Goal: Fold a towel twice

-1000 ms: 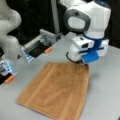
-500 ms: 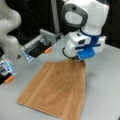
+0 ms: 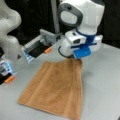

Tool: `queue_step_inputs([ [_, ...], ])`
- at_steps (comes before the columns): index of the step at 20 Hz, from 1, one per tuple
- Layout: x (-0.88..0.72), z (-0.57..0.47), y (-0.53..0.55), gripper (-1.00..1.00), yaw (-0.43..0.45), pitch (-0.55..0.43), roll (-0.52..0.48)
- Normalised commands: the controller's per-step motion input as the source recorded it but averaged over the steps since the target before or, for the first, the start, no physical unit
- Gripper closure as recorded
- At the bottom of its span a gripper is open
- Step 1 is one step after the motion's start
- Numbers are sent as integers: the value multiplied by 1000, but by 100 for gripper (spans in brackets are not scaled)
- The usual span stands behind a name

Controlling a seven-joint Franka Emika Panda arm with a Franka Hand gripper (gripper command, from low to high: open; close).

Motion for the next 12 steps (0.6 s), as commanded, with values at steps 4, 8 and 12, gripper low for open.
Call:
queue_step_inputs([
  [4, -515, -16, -173, 100, -113, -181, 179],
  [8, -472, -69, -215, 100, -87, -185, 189],
  [12, -426, -117, -225, 100, -68, -211, 196],
])
